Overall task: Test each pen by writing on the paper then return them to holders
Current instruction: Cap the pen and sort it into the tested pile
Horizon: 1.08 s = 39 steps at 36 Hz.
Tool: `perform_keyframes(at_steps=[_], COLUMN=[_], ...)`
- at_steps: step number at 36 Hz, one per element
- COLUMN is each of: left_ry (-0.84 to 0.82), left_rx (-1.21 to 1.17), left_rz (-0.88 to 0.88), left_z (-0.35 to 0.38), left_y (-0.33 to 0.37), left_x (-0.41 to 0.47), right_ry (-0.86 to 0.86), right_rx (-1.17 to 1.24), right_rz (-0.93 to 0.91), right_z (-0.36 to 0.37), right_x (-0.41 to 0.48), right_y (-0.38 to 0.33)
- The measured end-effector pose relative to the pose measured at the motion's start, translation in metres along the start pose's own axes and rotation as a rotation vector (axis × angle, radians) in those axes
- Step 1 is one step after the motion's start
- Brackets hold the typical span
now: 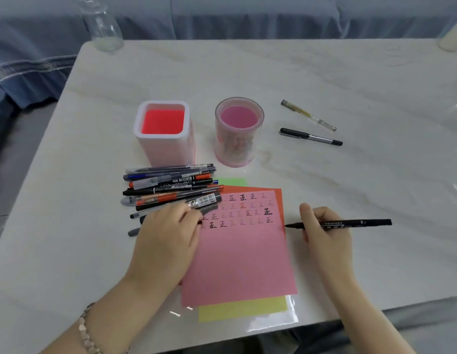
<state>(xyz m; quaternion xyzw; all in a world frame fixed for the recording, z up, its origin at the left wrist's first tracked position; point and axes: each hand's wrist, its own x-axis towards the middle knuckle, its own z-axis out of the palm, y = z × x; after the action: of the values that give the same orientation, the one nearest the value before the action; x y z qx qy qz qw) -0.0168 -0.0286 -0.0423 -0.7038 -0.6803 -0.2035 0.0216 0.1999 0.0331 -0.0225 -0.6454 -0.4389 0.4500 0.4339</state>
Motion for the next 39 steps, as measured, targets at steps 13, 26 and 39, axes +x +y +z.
perform_keyframes(at_steps=[13,26,39], left_ry=[-0.14,-0.096,-0.144], left_rx=[0.001,-0.998,-0.969], left_rz=[-0.125,-0.505,-0.467], left_z=[-0.003,-0.034,-0.041], left_y=[-0.005,0.051,0.059], left_x=[-0.009,0.006,0.008], right_ry=[-0.087,-0.351,-0.36], right_rx=[-0.026,0.39,0.317], right_rz=[-0.014,0.058,0.006], right_z=[0.0,-0.004,-0.007], right_x=[-0.003,-0.02,-0.027], right_y=[-0.006,-0.043,-0.051])
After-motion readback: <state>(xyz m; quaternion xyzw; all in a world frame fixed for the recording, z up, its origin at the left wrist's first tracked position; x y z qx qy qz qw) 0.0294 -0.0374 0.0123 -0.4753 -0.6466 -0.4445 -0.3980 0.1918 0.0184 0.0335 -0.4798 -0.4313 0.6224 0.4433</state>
